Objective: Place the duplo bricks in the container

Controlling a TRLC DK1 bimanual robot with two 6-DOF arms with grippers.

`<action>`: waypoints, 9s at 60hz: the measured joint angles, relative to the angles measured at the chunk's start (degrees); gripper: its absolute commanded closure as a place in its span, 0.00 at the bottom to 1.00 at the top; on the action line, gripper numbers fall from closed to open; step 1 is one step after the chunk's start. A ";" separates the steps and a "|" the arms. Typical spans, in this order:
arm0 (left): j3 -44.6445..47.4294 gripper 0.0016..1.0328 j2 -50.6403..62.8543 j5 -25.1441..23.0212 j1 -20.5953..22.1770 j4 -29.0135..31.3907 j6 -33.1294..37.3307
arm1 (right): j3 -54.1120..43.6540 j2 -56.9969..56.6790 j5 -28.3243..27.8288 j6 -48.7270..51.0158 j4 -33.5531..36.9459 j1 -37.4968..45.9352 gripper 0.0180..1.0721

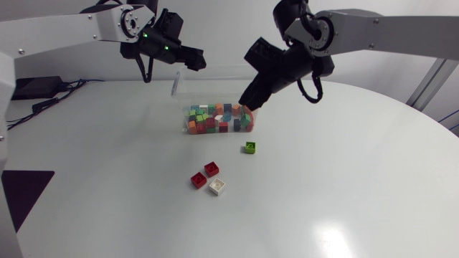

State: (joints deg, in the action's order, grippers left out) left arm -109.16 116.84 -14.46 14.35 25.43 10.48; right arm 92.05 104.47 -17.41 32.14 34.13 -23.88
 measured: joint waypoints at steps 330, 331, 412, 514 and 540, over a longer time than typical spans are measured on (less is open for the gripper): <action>5.35 0.04 -11.63 7.93 1.07 13.46 3.82 | -6.54 -14.12 -13.81 -1.36 -8.11 6.34 0.76; 6.43 0.04 -12.90 7.85 1.07 13.49 4.35 | -5.92 -13.49 -13.75 -2.01 -8.59 6.34 0.76; 50.03 0.04 -29.31 7.52 14.34 4.44 16.59 | 3.34 -0.61 -4.24 -11.32 -14.58 4.68 0.04; 41.97 0.70 -7.69 3.96 9.99 -4.28 20.20 | -38.88 -11.04 7.04 -12.74 -11.72 -14.43 0.05; 50.07 0.70 -29.68 2.25 4.04 -1.51 21.73 | -28.09 1.53 9.25 -15.67 -12.04 -18.32 0.07</action>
State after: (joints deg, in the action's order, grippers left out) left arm -59.09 87.15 -12.21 18.39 23.92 32.21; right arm 63.96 106.00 -8.16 16.47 22.09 -42.19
